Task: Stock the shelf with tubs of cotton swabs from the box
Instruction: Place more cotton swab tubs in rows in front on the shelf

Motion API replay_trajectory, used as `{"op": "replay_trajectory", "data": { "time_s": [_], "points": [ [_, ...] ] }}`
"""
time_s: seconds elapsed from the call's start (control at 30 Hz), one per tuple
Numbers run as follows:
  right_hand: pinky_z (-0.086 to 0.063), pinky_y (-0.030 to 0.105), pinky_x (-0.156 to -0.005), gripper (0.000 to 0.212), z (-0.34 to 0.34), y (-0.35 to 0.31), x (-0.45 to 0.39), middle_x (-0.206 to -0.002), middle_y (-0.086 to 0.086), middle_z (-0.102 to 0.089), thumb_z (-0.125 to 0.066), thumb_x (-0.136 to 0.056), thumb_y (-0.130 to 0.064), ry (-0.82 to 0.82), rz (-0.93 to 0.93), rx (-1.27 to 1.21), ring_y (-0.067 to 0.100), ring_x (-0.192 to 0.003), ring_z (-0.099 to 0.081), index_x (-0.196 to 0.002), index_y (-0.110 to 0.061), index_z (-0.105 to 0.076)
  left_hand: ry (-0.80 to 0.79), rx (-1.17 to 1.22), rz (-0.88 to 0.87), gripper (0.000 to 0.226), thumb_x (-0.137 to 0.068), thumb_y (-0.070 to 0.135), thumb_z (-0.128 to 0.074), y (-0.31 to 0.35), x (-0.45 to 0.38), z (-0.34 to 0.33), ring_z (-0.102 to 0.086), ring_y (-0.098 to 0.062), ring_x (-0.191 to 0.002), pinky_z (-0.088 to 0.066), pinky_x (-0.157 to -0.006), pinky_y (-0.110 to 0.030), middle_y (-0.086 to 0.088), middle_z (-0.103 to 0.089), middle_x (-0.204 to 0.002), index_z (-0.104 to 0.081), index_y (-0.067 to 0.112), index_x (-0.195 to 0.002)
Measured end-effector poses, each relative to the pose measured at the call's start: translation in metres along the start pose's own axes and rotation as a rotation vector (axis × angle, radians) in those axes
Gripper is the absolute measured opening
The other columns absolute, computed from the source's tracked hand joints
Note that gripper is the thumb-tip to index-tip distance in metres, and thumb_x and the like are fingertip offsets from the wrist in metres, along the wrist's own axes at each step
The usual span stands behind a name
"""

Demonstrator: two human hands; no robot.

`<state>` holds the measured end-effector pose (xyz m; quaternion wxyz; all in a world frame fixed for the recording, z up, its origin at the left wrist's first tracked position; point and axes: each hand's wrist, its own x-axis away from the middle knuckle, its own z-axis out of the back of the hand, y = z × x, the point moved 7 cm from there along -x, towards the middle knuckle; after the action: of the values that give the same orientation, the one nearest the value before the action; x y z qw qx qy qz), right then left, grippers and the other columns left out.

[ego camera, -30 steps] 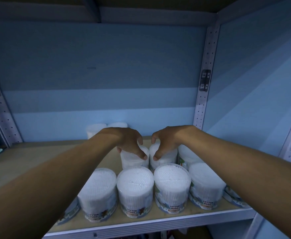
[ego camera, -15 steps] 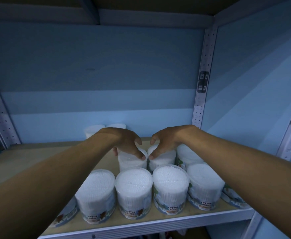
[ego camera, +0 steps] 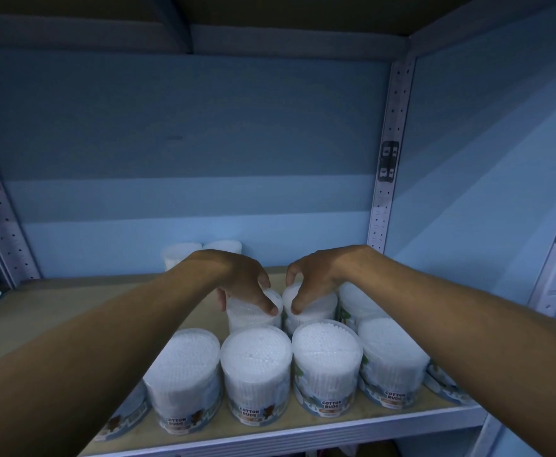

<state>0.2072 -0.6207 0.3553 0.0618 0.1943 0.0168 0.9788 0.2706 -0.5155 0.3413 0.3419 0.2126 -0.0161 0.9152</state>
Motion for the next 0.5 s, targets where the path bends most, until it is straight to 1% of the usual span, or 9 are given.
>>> {"op": "replay_trajectory", "data": {
  "time_s": [0.13,0.2,0.27,0.4,0.5],
  "points": [
    [-0.049,0.036,-0.099,0.060,0.0002,-0.0031,0.0023,-0.121,-0.008,-0.050,-0.068,-0.086,-0.048,-0.022,0.007,0.010,0.019,-0.117,-0.054,-0.140,-0.030,-0.049,-0.002,-0.005,0.000,0.078,-0.081,0.061,-0.067,-0.0011,0.0007,0.0001,-0.068,-0.018,-0.075,-0.057,-0.089,-0.029,0.004,-0.040,-0.152,-0.039,0.030,-0.148],
    [-0.049,0.036,-0.099,0.057,0.0012,-0.0030,0.0031,-0.119,-0.009,-0.049,-0.067,-0.087,-0.048,-0.018,0.009,0.002,0.019,-0.114,-0.054,-0.138,-0.030,-0.050,0.000,-0.005,0.001,0.078,-0.081,0.061,-0.066,-0.0011,0.0011,0.0000,-0.068,-0.018,-0.074,-0.056,-0.090,-0.029,0.004,-0.040,-0.152,-0.039,0.031,-0.148],
    [-0.049,0.035,-0.099,0.053,0.0015,-0.0023,0.0036,-0.121,-0.008,-0.049,-0.065,-0.089,-0.046,-0.011,0.010,-0.006,0.018,-0.112,-0.052,-0.137,-0.030,-0.051,0.001,-0.005,-0.001,0.078,-0.081,0.062,-0.066,-0.0013,0.0014,-0.0004,-0.069,-0.017,-0.072,-0.056,-0.090,-0.028,0.005,-0.039,-0.152,-0.039,0.032,-0.148],
    [-0.048,0.036,-0.101,0.054,-0.0006,0.0006,0.0026,-0.137,-0.005,-0.050,-0.064,-0.090,-0.048,-0.014,0.000,-0.012,0.020,-0.120,-0.053,-0.139,-0.031,-0.049,0.003,0.005,-0.007,0.079,-0.080,0.062,-0.066,-0.0016,0.0018,-0.0006,-0.068,-0.014,-0.071,-0.056,-0.089,-0.027,0.006,-0.039,-0.153,-0.039,0.033,-0.148],
    [-0.048,0.035,-0.101,0.051,-0.0008,0.0018,-0.0008,-0.139,-0.005,-0.050,-0.062,-0.091,-0.049,-0.020,-0.005,-0.026,0.020,-0.121,-0.053,-0.137,-0.031,-0.051,0.005,0.003,-0.010,0.079,-0.081,0.063,-0.065,-0.0019,0.0026,-0.0012,-0.066,-0.012,-0.067,-0.055,-0.091,-0.027,0.006,-0.038,-0.153,-0.038,0.033,-0.148]
  ]
}}
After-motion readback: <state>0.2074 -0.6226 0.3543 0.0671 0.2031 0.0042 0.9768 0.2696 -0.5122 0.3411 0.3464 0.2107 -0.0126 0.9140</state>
